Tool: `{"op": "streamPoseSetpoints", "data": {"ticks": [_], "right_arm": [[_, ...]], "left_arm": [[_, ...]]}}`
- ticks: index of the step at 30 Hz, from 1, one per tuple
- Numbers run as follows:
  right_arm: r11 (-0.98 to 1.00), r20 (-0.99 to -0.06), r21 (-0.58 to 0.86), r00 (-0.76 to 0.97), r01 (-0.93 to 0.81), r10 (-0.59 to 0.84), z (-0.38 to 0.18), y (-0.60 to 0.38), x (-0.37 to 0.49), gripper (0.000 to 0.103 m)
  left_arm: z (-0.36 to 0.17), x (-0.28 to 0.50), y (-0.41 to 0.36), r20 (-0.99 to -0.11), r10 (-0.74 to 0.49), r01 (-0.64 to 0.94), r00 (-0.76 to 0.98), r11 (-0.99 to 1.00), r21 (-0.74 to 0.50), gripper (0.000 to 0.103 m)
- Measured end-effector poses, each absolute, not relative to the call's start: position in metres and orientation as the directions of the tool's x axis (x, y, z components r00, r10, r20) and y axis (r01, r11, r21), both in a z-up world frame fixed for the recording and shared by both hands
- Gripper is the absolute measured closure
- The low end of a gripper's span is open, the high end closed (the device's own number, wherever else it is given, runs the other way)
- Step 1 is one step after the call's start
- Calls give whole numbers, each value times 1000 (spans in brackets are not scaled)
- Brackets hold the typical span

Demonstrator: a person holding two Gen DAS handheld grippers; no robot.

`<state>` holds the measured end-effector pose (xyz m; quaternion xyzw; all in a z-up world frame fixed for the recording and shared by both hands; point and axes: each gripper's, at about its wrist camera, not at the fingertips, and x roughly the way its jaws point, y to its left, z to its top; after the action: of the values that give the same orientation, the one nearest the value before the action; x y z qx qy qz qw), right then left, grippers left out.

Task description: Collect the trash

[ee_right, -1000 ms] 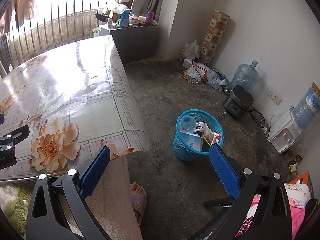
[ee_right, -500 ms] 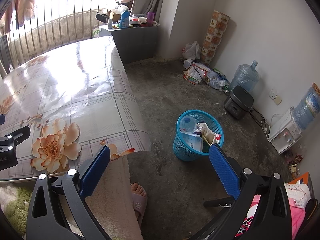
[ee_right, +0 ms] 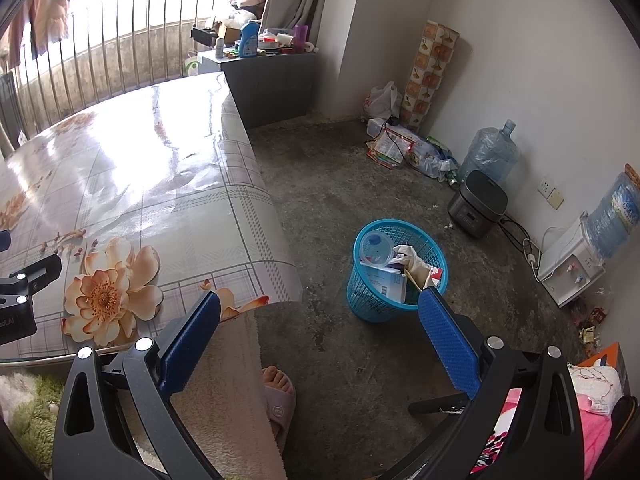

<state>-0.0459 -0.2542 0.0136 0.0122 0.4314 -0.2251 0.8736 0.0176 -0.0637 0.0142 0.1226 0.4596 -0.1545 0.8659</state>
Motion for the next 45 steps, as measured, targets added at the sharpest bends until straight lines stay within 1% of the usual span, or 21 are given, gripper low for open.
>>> {"op": "streamPoseSetpoints", "data": {"ticks": [10,45], "right_arm": [[890,-753,-166,528,424,-392,20,-256,-46,7],[895,-753,-167,532,413,-386,19,-251,-45,7]], "left_arm": [[20,17,-69,-821,-176,407,543,910,75,9],[19,19,-68,-821,-175,402,543,913,72,9]]}}
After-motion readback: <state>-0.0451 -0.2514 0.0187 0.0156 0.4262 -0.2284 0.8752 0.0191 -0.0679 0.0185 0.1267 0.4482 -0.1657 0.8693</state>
